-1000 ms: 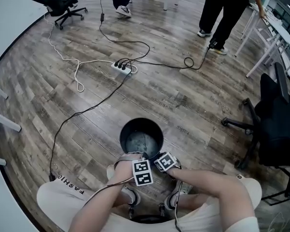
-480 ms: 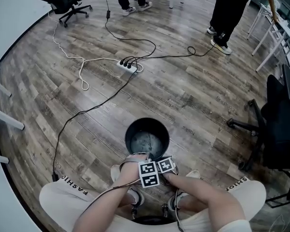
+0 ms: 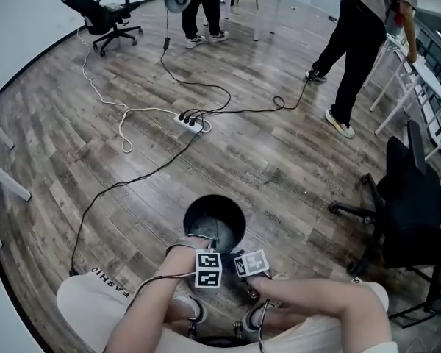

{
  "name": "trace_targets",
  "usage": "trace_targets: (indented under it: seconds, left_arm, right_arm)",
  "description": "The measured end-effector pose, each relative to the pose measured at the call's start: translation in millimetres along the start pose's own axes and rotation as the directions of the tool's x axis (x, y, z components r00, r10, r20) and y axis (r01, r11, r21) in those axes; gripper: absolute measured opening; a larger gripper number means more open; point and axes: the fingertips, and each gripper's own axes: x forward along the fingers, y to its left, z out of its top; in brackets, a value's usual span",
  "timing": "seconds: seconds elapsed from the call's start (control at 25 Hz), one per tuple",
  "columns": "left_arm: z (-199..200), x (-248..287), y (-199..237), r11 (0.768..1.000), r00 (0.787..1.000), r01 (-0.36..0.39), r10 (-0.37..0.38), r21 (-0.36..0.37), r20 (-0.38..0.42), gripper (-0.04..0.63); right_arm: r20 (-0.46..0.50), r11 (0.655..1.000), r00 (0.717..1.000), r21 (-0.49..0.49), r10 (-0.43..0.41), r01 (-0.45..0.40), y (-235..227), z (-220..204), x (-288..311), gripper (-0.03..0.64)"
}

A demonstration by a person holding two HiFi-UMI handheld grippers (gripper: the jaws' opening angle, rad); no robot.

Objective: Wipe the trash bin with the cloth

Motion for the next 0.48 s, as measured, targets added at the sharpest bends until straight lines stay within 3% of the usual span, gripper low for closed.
trace_targets:
  seconds: [0.12,0.2,0.48]
  left_arm:
    - [-14,10,-4,1.000,0.999,-0.018,0.018,0.012,-0.043,0.146]
    - [-18,18,-5,0.999,0.998,-0.030,0.029,-0.019,-0.048,0.146]
    - [-19,23,-3,0.995,1.000,-0.016,0.014,-0.102,-0.023,0.104]
  right_arm:
    - [-0.006,0.999,1.000,-0.032,-0.017,0.017,5,11,-30,0.072]
    - [-0.049,0.998,0.998,-0.059,-0.026,0.023,12,11,-50,0.072]
    - [-0.024,0.973,0.998,-0.222,0.064,-0.068,55,26,-76,0.072]
